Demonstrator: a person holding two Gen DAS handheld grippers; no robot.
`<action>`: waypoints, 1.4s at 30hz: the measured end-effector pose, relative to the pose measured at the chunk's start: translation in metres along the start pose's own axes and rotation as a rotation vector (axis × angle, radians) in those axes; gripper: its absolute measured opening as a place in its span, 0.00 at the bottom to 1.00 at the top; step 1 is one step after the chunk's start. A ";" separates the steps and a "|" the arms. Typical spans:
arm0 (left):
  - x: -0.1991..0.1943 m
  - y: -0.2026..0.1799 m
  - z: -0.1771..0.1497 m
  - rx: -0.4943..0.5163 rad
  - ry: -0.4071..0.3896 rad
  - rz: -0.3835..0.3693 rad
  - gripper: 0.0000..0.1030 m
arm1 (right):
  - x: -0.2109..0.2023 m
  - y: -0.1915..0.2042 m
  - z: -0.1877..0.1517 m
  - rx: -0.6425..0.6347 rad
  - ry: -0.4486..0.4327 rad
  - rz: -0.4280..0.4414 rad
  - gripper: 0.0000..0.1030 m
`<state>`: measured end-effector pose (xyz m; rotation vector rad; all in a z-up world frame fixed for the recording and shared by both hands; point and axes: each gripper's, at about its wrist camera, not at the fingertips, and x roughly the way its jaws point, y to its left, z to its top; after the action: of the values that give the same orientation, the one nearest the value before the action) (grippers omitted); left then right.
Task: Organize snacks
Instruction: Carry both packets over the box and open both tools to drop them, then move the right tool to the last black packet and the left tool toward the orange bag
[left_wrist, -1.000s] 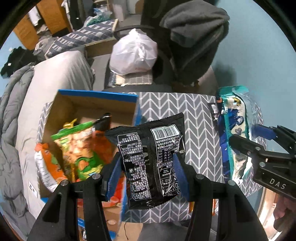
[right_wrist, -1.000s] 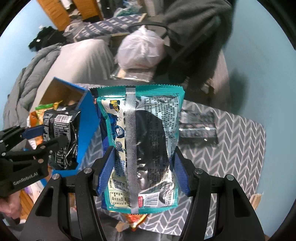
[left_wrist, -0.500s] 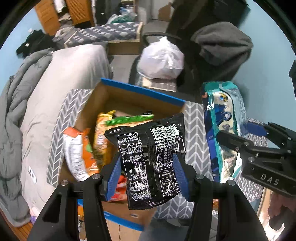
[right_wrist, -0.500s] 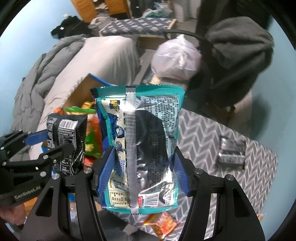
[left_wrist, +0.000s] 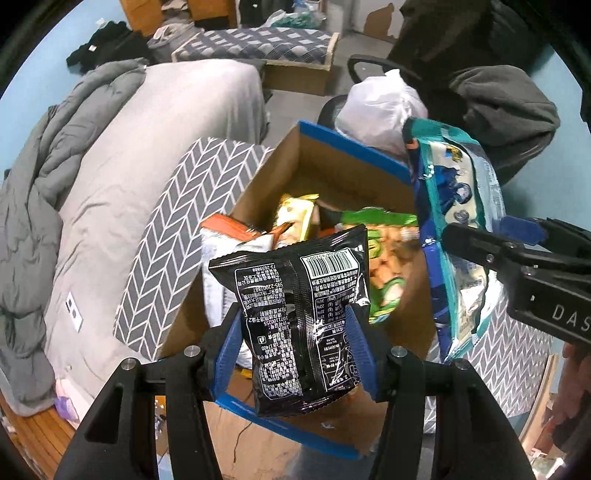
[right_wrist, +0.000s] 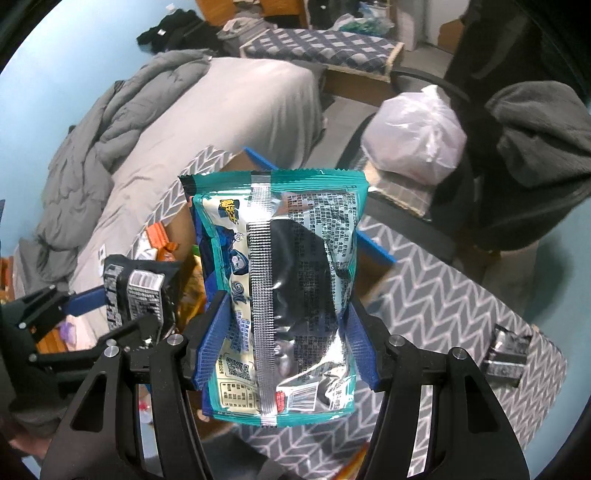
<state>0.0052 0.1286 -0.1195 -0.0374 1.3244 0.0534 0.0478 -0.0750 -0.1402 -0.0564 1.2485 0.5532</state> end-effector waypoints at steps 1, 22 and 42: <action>0.002 0.003 -0.001 -0.007 0.004 0.002 0.55 | 0.004 0.006 0.002 -0.006 0.008 0.004 0.59; 0.030 0.026 -0.009 -0.066 0.070 0.018 0.68 | 0.060 0.047 0.005 -0.073 0.116 -0.017 0.68; -0.027 -0.005 -0.005 -0.049 -0.015 -0.033 0.69 | -0.008 -0.001 -0.001 0.009 -0.004 -0.022 0.73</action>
<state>-0.0063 0.1228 -0.0943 -0.1007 1.3075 0.0577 0.0456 -0.0791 -0.1335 -0.0613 1.2455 0.5284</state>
